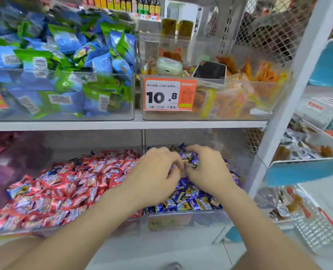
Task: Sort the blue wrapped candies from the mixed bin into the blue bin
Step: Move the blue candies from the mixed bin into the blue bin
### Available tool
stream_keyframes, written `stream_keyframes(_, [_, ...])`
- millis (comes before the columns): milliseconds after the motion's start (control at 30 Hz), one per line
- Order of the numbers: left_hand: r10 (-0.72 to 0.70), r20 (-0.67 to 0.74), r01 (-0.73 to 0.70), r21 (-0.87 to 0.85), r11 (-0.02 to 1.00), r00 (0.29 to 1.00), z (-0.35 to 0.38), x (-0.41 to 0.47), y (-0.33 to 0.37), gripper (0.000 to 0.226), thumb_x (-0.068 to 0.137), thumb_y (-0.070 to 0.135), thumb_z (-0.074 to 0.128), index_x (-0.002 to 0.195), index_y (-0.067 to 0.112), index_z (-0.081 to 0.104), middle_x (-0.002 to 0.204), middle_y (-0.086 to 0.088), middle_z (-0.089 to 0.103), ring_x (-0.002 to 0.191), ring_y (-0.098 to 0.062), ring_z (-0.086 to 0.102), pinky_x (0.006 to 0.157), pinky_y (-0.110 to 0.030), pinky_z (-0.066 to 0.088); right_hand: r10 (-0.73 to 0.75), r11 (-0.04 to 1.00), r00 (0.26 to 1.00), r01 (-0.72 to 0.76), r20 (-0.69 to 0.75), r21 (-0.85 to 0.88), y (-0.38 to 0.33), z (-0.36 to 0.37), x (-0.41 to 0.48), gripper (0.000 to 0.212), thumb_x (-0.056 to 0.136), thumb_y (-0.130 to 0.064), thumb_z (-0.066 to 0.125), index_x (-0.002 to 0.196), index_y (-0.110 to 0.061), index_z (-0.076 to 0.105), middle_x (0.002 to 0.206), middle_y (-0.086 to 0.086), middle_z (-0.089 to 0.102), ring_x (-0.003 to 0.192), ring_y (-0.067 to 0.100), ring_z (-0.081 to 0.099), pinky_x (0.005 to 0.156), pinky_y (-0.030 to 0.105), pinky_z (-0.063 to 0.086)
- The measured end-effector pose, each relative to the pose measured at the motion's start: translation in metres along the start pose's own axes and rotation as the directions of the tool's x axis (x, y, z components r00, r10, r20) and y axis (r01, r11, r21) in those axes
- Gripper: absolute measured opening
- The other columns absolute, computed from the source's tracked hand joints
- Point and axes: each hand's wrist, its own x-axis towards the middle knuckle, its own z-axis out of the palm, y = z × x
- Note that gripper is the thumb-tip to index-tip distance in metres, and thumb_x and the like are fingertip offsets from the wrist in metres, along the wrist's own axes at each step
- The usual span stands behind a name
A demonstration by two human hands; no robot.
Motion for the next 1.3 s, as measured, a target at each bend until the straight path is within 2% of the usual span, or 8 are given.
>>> stream_keyframes(233, [-0.447, -0.118, 0.461, 0.181, 0.868, 0.887, -0.059, -0.042, -0.052, 0.019, 0.096, 0.039, 0.048, 0.091, 0.022, 0.056, 0.096, -0.002, 0.057, 0.100, -0.032, 0.058, 0.079, -0.041, 0.046, -0.210, 0.891, 0.971, 0.237, -0.110, 0.388, -0.117, 0.005, -0.031, 0.019, 0.087, -0.015, 0.063, 0.094, -0.027, 0.076, 0.078, -0.014, 0.071, 0.073, 0.006, 0.066, 0.077, 0.028, 0.056])
stream_keyframes(433, [-0.892, -0.007, 0.809, 0.425, 0.406, 0.451, -0.081, -0.105, -0.129, 0.070, 0.090, 0.052, 0.043, 0.145, 0.009, 0.044, 0.147, -0.018, 0.043, 0.137, -0.044, 0.041, 0.112, -0.051, 0.040, -0.476, 0.863, 0.825, 0.505, 0.304, -0.018, -0.195, 0.044, -0.033, 0.044, 0.089, -0.050, 0.066, 0.128, -0.030, 0.063, 0.122, 0.005, 0.060, 0.115, 0.032, 0.055, 0.100, 0.046, 0.048])
stream_keyframes(600, [-0.898, 0.132, 0.871, 0.222, 0.439, 0.419, -0.093, -0.109, -0.163, 0.064, 0.101, 0.036, 0.054, 0.148, -0.005, 0.038, 0.144, -0.023, 0.054, 0.130, -0.040, 0.057, 0.107, -0.044, 0.047, -0.230, 0.864, 0.795, 0.432, 0.561, -0.258, -0.225, 0.065, -0.021, 0.101, 0.074, -0.076, 0.073, 0.155, -0.034, 0.030, 0.156, 0.015, 0.029, 0.142, 0.056, 0.026, 0.115, 0.065, 0.032])
stream_keyframes(733, [-0.874, 0.226, 0.894, 0.028, 0.448, 0.431, -0.101, -0.098, -0.183, 0.050, 0.108, 0.031, 0.040, 0.138, -0.006, 0.053, 0.145, -0.022, 0.056, 0.130, -0.036, 0.058, 0.095, -0.035, 0.045, -0.002, 0.882, 0.729, 0.324, 0.684, -0.343, -0.229, 0.069, 0.010, 0.140, 0.049, -0.090, 0.079, 0.162, -0.048, 0.009, 0.170, 0.010, 0.017, 0.147, 0.054, 0.027, 0.115, 0.068, 0.031])
stream_keyframes(867, [-0.831, 0.302, 0.884, -0.181, 0.430, 0.467, -0.098, -0.087, -0.211, 0.054, 0.111, 0.041, 0.040, 0.138, -0.001, 0.059, 0.140, -0.022, 0.062, 0.130, -0.039, 0.059, 0.103, -0.043, 0.049, -0.025, 0.893, 0.647, 0.357, 0.762, -0.274, -0.225, 0.075, 0.036, 0.148, 0.040, -0.093, 0.080, 0.163, -0.049, 0.011, 0.173, 0.001, 0.023, 0.153, 0.038, 0.031, 0.121, 0.056, 0.033])
stream_keyframes(967, [-0.832, 0.342, 0.897, -0.239, 0.373, 0.437, -0.095, -0.079, -0.211, 0.066, 0.110, 0.053, 0.037, 0.147, 0.000, 0.051, 0.150, -0.020, 0.054, 0.139, -0.037, 0.052, 0.111, -0.044, 0.043, -0.105, 0.951, 0.632, 0.289, 0.768, -0.109, -0.221, 0.084, 0.054, 0.145, 0.045, -0.077, 0.092, 0.166, -0.033, 0.024, 0.169, -0.008, 0.033, 0.151, 0.020, 0.041, 0.123, 0.035, 0.034])
stream_keyframes(1100, [-0.825, 0.368, 0.879, -0.383, 0.285, 0.428, -0.081, -0.066, -0.219, 0.069, 0.109, 0.059, 0.027, 0.162, 0.015, 0.032, 0.170, -0.008, 0.027, 0.156, -0.030, 0.026, 0.124, -0.042, 0.024, -0.156, 0.977, 0.668, 0.214, 0.727, 0.012, -0.220, 0.106, 0.068, 0.145, 0.031, -0.070, 0.096, 0.158, -0.030, 0.038, 0.158, -0.010, 0.049, 0.140, 0.017, 0.052, 0.119, 0.034, 0.041])
stream_keyframes(1300, [-0.804, 0.413, 0.804, -0.581, 0.128, 0.427, -0.061, -0.057, -0.246, 0.062, 0.095, 0.055, 0.036, 0.110, 0.014, 0.079, 0.108, -0.013, 0.079, 0.101, -0.036, 0.075, 0.096, -0.046, 0.059, -0.219, 0.959, 0.652, 0.007, 0.725, 0.283, -0.227, 0.120, 0.080, 0.073, 0.046, -0.034, 0.105, 0.112, -0.030, 0.074, 0.107, -0.013, 0.076, 0.105, 0.010, 0.071, 0.100, 0.032, 0.055])
